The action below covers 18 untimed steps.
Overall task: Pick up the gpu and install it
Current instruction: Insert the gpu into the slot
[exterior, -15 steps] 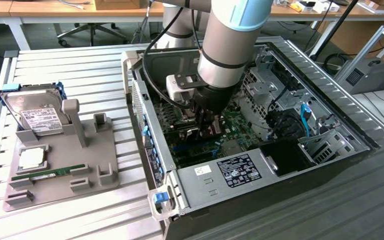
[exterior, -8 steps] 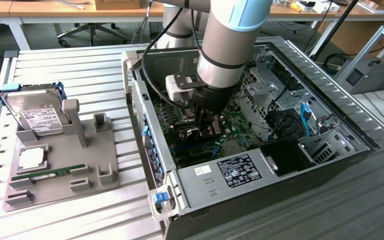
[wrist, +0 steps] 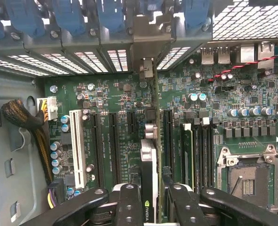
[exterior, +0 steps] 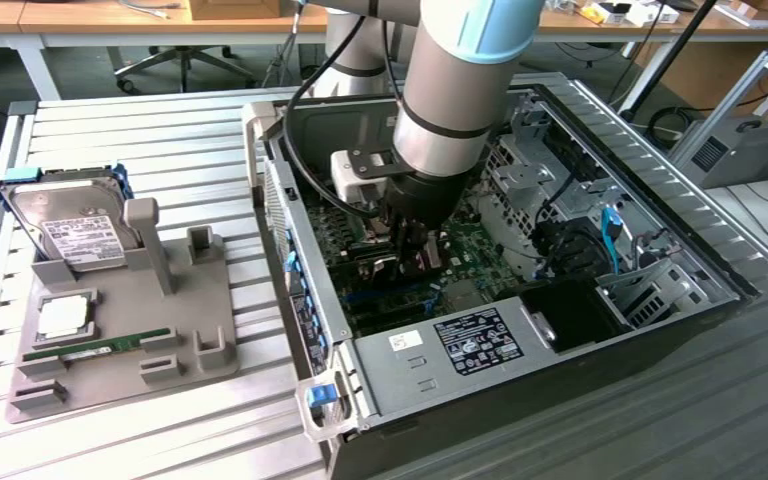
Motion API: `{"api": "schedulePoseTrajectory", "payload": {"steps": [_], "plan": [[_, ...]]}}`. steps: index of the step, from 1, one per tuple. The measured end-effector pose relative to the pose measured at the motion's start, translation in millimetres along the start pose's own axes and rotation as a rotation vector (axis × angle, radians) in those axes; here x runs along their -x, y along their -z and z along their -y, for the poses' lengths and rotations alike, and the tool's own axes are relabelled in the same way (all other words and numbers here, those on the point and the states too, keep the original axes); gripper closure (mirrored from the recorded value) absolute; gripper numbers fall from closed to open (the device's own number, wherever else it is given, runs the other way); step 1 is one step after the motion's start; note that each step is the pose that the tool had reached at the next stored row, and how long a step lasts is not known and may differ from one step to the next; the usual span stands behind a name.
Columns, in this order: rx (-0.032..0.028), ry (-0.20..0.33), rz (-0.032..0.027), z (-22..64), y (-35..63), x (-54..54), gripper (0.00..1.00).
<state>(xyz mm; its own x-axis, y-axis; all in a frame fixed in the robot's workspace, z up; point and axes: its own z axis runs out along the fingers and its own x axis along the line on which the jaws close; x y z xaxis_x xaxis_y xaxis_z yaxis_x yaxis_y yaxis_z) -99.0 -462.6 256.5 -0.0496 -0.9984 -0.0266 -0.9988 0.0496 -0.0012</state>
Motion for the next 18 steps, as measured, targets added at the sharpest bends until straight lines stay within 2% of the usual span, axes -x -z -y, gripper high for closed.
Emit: {"api": "schedulePoseTrajectory", "payload": {"steps": [10, 13, 18], "plan": [[0.0, 0.003, 0.0002, -0.4, 2.1, 0.0, 0.73], [0.0006, 0.025, -0.0038, -0.4, -0.4, -0.1, 0.73], [0.0005, 0.025, -0.0036, -0.4, -0.6, -0.1, 0.73]]}}
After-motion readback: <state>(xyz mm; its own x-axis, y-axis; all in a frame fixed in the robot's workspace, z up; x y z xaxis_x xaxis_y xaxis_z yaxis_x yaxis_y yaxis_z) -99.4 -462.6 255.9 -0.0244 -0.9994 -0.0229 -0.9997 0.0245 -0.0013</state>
